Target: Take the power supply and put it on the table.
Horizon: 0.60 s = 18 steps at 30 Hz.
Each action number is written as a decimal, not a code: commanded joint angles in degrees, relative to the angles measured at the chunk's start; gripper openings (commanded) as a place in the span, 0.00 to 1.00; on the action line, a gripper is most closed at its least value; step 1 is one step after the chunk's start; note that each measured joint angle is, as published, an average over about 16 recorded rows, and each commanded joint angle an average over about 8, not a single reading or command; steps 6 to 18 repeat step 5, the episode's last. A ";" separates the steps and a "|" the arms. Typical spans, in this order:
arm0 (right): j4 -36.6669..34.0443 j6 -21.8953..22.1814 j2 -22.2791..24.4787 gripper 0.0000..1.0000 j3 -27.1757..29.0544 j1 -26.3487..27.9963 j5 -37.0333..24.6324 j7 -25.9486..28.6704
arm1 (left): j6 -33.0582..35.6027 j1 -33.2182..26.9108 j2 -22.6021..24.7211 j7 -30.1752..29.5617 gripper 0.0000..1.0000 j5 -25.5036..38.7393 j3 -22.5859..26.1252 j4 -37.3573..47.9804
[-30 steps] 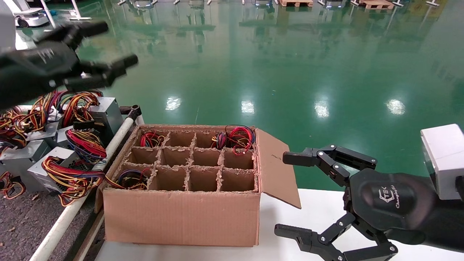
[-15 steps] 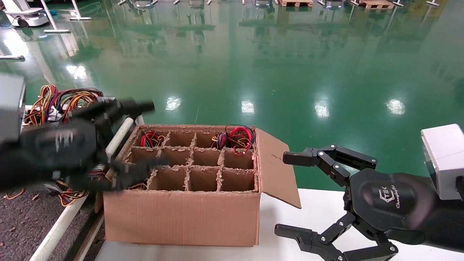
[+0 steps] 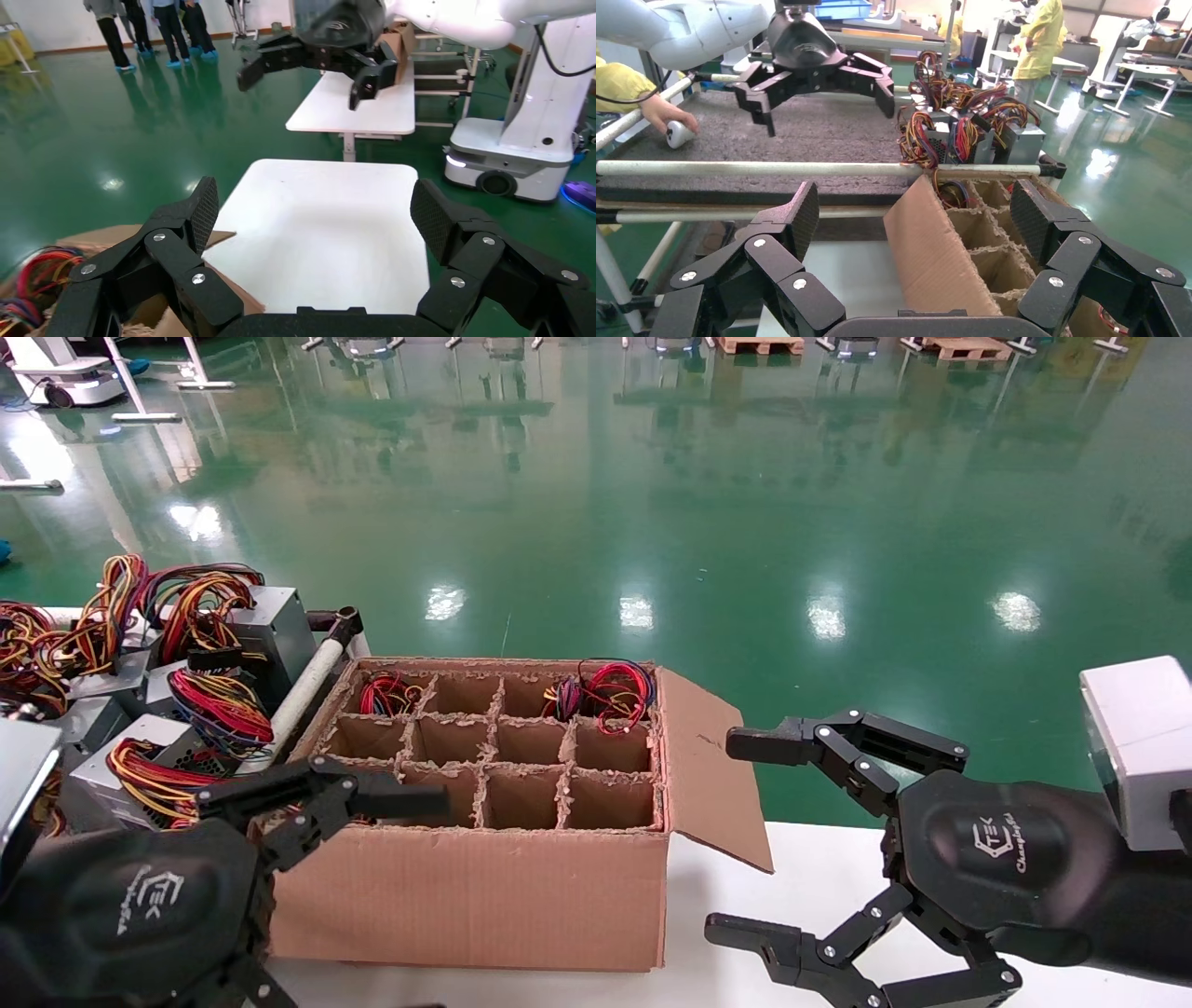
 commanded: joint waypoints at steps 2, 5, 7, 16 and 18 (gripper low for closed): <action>0.00 0.00 0.00 1.00 0.00 0.00 0.00 0.00 | -0.12 -0.12 0.04 0.14 1.00 -0.02 -0.01 0.25; 0.00 0.00 0.00 1.00 0.00 0.00 0.00 0.00 | -0.25 -0.27 0.12 0.22 1.00 0.08 -0.01 0.48; 0.00 0.00 0.00 1.00 0.00 0.00 0.00 0.00 | -0.25 -0.27 0.12 0.22 1.00 0.08 -0.01 0.48; 0.00 0.00 0.00 1.00 0.00 0.00 0.00 0.00 | -0.25 -0.27 0.12 0.22 1.00 0.08 -0.01 0.48; 0.00 0.00 0.00 1.00 0.00 0.00 0.00 0.00 | -0.25 -0.27 0.12 0.22 1.00 0.08 -0.01 0.48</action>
